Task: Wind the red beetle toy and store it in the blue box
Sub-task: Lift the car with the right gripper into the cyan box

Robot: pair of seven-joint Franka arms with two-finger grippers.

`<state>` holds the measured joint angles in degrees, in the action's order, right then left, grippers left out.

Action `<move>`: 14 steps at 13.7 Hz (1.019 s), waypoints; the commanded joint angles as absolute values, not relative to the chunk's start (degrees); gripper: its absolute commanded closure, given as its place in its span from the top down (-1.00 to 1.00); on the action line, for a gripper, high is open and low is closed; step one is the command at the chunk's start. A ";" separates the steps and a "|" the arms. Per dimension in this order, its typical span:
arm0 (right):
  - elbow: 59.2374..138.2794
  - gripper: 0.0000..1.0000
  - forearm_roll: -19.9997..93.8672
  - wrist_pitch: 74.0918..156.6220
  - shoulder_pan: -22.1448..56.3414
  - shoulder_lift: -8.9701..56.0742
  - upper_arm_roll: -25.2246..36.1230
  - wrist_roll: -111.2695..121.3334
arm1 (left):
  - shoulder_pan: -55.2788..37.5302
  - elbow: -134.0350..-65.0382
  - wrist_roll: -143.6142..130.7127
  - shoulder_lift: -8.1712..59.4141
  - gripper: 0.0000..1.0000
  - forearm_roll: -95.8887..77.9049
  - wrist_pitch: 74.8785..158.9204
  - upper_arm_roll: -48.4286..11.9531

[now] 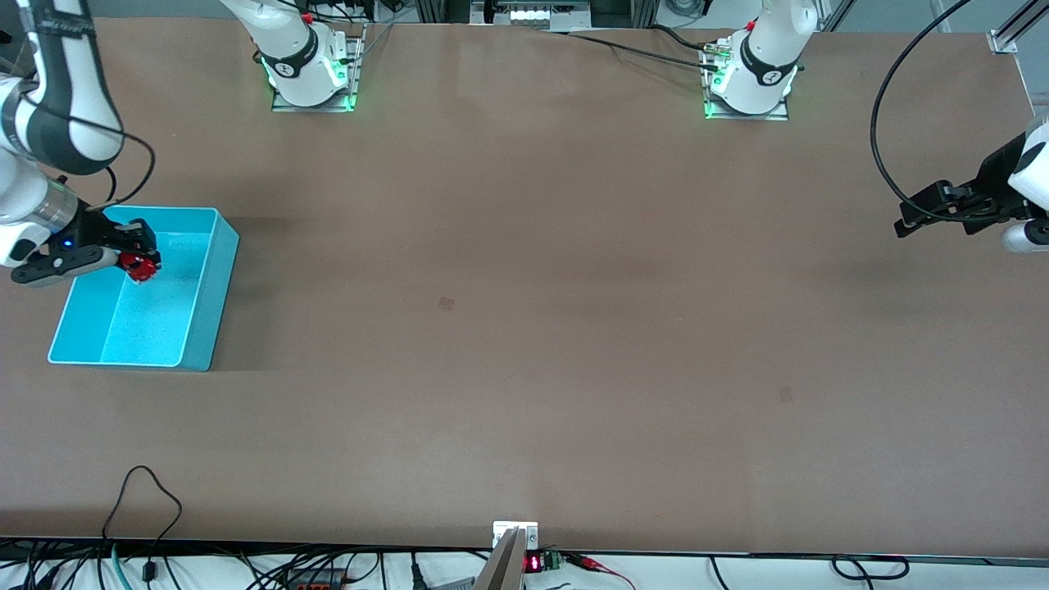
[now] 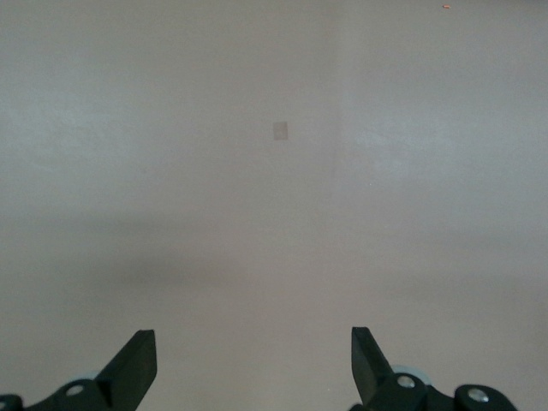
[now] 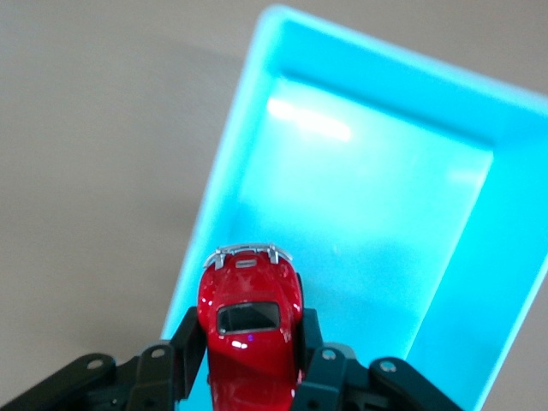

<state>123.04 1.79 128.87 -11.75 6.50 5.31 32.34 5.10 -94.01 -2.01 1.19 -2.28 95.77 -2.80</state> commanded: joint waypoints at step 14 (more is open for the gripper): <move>118.65 -0.43 2.55 132.45 -14.41 25.66 8.53 15.73 | 5.36 -93.52 -1.58 0.88 1.00 -2.90 95.45 -2.90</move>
